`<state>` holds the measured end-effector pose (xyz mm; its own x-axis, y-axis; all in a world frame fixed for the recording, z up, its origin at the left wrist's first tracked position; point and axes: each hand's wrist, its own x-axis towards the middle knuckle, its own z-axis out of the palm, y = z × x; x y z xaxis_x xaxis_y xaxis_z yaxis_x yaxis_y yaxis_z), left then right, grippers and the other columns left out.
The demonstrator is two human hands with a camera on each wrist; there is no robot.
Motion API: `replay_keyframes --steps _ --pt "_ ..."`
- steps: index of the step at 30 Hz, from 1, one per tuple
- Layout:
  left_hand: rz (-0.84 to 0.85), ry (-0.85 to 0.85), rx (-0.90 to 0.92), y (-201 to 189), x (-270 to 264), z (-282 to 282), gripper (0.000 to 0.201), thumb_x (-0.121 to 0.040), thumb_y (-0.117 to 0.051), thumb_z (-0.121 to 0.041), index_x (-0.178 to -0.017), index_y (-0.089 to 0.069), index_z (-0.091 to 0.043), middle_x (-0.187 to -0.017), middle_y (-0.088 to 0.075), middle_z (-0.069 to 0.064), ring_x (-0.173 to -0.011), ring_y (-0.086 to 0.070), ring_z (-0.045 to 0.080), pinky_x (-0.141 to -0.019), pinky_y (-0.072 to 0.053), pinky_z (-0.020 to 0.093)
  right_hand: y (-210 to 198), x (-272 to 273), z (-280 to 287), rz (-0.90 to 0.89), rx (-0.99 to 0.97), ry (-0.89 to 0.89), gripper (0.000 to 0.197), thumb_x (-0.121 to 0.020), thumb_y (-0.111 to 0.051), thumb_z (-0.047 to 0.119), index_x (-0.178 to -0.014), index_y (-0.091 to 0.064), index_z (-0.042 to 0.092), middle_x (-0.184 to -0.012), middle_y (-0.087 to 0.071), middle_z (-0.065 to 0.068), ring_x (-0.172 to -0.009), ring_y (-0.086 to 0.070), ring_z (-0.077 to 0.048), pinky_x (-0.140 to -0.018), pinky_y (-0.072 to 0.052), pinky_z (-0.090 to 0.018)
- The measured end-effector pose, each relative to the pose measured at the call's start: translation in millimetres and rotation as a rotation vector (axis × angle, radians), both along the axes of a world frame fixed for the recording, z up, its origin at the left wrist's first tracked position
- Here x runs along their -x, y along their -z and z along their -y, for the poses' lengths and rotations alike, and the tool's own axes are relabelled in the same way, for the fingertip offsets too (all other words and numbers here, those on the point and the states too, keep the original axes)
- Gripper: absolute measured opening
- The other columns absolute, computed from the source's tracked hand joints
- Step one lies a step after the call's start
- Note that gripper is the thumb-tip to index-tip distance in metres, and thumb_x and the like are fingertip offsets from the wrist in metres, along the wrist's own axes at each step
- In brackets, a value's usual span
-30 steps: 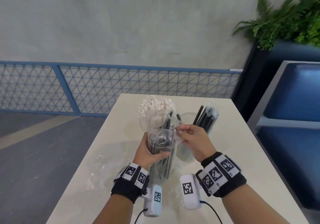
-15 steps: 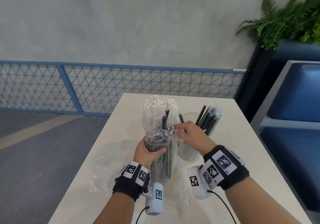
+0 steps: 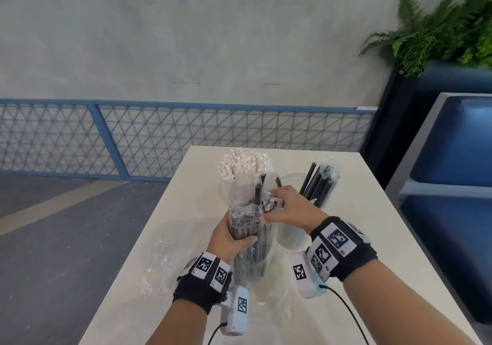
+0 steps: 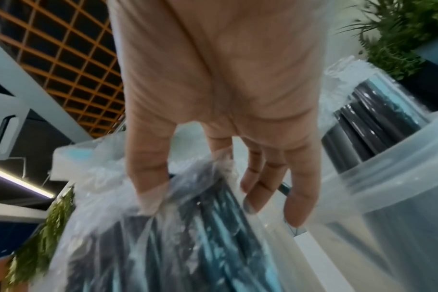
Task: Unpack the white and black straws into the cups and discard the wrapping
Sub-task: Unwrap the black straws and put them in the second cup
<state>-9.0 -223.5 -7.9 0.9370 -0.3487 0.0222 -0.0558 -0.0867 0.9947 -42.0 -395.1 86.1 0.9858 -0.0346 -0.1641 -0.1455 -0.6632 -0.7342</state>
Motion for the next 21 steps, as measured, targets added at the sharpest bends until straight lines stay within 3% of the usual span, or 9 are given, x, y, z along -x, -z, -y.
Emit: replay_keyframes --steps 2,4,7,10,13,15,17,21 --pt "0.002 0.031 0.010 -1.2 0.5 0.7 0.071 -0.053 -0.084 -0.013 -0.116 -0.052 -0.014 -0.097 -0.067 -0.008 -0.089 -0.067 0.004 -0.079 -0.053 0.021 1.8 -1.5 -3.1 -0.012 0.001 0.022 0.069 -0.079 -0.066 0.021 -0.139 -0.036 0.010 -0.140 -0.035 -0.009 -0.125 -0.042 -0.022 -0.094 -0.036 -0.025" --pt "0.004 0.032 0.012 -0.5 0.2 1.4 0.076 -0.046 -0.082 -0.027 -0.115 -0.051 -0.022 -0.101 -0.068 -0.006 -0.095 -0.066 0.006 -0.083 -0.053 0.025 4.6 -1.1 -4.3 -0.018 -0.018 0.034 0.070 -0.080 -0.064 0.025 -0.141 -0.034 0.012 -0.141 -0.036 -0.009 -0.124 -0.043 -0.023 -0.098 -0.039 -0.030" --pt "-0.002 -0.004 0.000 0.0 -0.7 -1.7 0.068 -0.050 -0.083 -0.017 -0.110 -0.054 -0.023 -0.103 -0.068 0.002 -0.101 -0.065 0.020 -0.089 -0.052 0.035 11.6 -0.6 -1.7 -0.008 0.008 0.006 0.073 -0.081 -0.067 0.036 -0.141 -0.035 0.011 -0.139 -0.036 -0.009 -0.124 -0.042 -0.023 -0.106 -0.035 -0.035" --pt "0.002 -0.005 -0.020 -1.6 -2.3 -4.2 0.062 -0.061 -0.081 0.002 -0.115 -0.055 -0.010 -0.099 -0.067 -0.001 -0.097 -0.065 0.017 -0.086 -0.053 0.029 18.5 0.9 -3.3 0.075 -0.055 0.049 0.056 -0.076 -0.073 0.035 -0.123 -0.054 0.011 -0.124 -0.036 0.000 -0.116 -0.042 -0.016 -0.098 -0.032 -0.025" --pt "0.031 -0.003 -0.022 -4.4 -1.8 -1.4 0.063 -0.064 -0.082 -0.006 -0.120 -0.053 -0.011 -0.103 -0.067 -0.002 -0.099 -0.064 0.012 -0.085 -0.052 0.023 32.2 2.4 -10.7 0.242 -0.122 0.185 0.049 -0.059 -0.070 0.042 -0.099 -0.063 0.014 -0.114 -0.043 0.002 -0.109 -0.050 -0.018 -0.089 -0.036 -0.022" --pt "0.054 -0.020 -0.023 -4.8 -1.1 1.3 0.073 -0.057 -0.085 -0.026 -0.122 -0.053 -0.012 -0.108 -0.067 0.000 -0.102 -0.064 0.012 -0.089 -0.051 0.027 42.8 4.3 -14.5 0.337 -0.168 0.267 0.062 -0.056 -0.066 0.044 -0.104 -0.064 0.006 -0.115 -0.047 0.002 -0.109 -0.053 -0.018 -0.093 -0.041 -0.025" --pt "0.055 -0.043 -0.014 -4.2 -1.4 2.6 0.084 -0.051 -0.085 -0.037 -0.124 -0.052 -0.012 -0.110 -0.068 0.002 -0.103 -0.064 0.012 -0.090 -0.051 0.029 43.7 6.8 -17.4 0.402 -0.207 0.301 0.058 -0.061 -0.071 0.039 -0.108 -0.065 0.005 -0.118 -0.046 0.003 -0.111 -0.051 -0.015 -0.096 -0.040 -0.023" --pt "0.021 -0.063 -0.021 -3.4 -3.2 3.9 0.064 -0.062 -0.084 -0.016 -0.119 -0.054 -0.012 -0.107 -0.068 0.000 -0.102 -0.064 0.013 -0.090 -0.052 0.029 28.3 5.5 -17.8 0.548 -0.243 0.278 0.028 -0.076 -0.075 0.019 -0.099 -0.060 0.021 -0.120 -0.045 0.006 -0.111 -0.046 -0.004 -0.098 -0.035 -0.013"
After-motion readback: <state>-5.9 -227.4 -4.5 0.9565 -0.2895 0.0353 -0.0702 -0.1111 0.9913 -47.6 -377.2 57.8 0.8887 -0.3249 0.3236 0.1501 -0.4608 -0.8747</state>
